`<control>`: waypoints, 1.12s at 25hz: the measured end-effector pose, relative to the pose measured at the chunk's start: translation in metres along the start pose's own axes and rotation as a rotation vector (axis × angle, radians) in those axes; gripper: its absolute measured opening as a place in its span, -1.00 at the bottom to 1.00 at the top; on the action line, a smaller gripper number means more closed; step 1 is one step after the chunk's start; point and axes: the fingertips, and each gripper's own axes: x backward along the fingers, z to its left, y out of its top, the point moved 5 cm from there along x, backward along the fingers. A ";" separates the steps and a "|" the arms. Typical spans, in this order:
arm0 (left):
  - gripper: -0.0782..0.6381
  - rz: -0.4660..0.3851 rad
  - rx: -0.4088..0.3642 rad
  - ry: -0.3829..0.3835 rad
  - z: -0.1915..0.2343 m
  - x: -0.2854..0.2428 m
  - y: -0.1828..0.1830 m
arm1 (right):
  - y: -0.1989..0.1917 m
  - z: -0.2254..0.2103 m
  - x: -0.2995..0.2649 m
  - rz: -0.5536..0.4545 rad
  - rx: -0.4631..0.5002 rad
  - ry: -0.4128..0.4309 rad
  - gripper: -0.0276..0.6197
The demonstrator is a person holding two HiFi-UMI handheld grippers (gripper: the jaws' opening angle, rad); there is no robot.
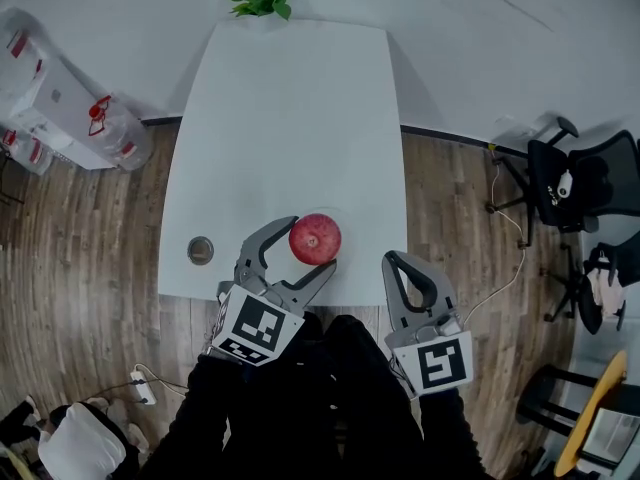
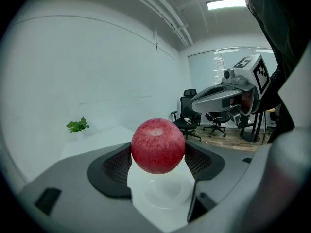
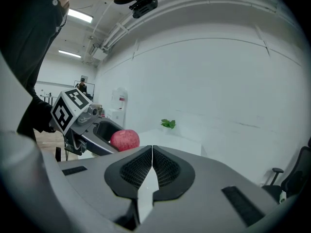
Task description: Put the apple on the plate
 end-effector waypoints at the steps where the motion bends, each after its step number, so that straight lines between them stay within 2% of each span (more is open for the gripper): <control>1: 0.20 0.005 0.002 -0.004 0.000 -0.003 -0.003 | -0.001 0.000 -0.001 0.003 0.000 0.000 -0.79; 7: 0.20 0.039 0.016 -0.020 0.001 -0.018 -0.021 | -0.010 0.000 -0.005 0.029 -0.015 0.007 -0.79; 11: 0.20 0.072 -0.014 -0.033 -0.002 -0.027 -0.030 | -0.014 -0.001 -0.007 0.038 -0.029 0.017 -0.79; 16: 0.20 0.099 -0.004 -0.049 -0.006 -0.039 -0.042 | -0.020 -0.007 -0.008 0.056 -0.034 0.021 -0.79; 28: 0.20 0.185 -0.048 -0.087 -0.029 -0.081 -0.066 | -0.042 -0.034 0.008 0.112 -0.055 0.018 -0.79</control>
